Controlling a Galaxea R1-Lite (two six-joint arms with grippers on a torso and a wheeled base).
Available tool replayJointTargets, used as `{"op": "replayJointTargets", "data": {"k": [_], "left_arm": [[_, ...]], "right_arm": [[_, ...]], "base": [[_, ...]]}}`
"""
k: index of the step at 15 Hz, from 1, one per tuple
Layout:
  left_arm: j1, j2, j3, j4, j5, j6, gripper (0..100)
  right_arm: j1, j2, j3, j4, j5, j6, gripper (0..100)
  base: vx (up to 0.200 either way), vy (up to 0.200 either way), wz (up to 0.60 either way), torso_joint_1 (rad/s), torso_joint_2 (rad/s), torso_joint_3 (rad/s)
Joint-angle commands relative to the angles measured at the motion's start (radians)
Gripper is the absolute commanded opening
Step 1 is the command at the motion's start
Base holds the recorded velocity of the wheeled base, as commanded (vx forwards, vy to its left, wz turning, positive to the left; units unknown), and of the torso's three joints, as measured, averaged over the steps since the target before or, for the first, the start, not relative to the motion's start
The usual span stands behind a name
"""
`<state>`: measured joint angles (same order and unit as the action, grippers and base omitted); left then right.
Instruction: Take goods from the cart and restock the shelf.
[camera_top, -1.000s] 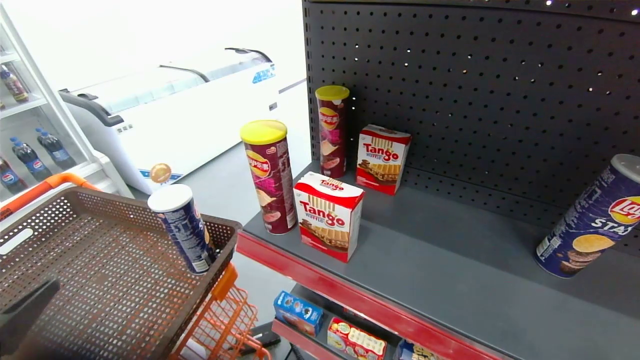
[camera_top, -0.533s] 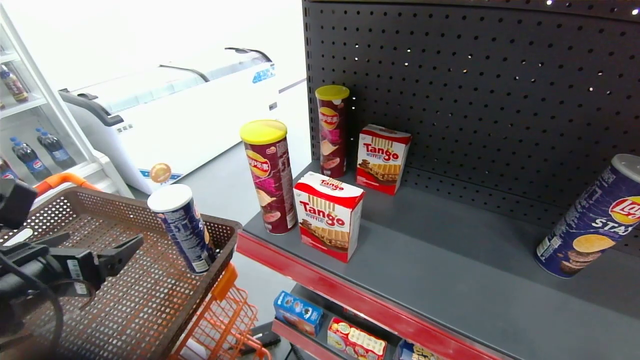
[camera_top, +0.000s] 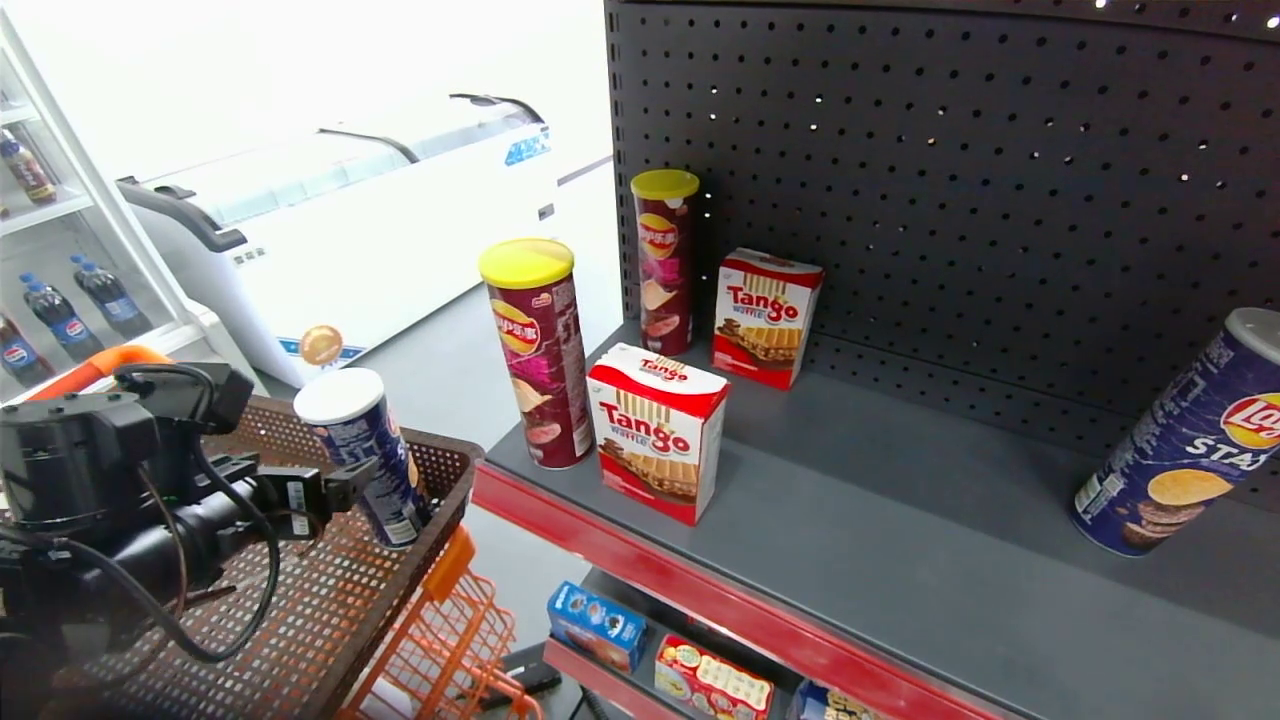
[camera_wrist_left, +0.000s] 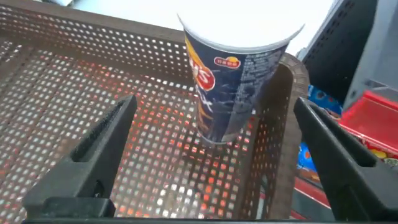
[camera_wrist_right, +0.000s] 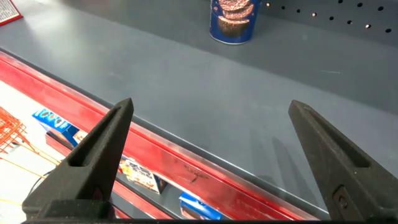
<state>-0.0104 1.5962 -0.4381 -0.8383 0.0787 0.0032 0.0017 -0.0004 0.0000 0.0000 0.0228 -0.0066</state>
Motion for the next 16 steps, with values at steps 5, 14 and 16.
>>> {"op": "replayJointTargets", "data": {"k": [5,14,16], "left_arm": [[0.003,0.251,-0.030,-0.205,0.003,0.003,100],[0.026,0.372,-0.123,-0.257,0.004,0.003,100],[0.026,0.387,-0.143,-0.255,0.004,0.003,100]], "right_arm": [[0.000,0.000,0.000,0.000,0.000,-0.001,100],[0.000,0.000,0.000,0.000,0.000,0.000,100],[0.000,0.000,0.000,0.000,0.000,-0.001,100]], "base": [[0.000,0.000,0.00,0.000,0.00,0.000],[0.000,0.000,0.00,0.000,0.00,0.000],[0.000,0.000,0.00,0.000,0.00,0.000]]}}
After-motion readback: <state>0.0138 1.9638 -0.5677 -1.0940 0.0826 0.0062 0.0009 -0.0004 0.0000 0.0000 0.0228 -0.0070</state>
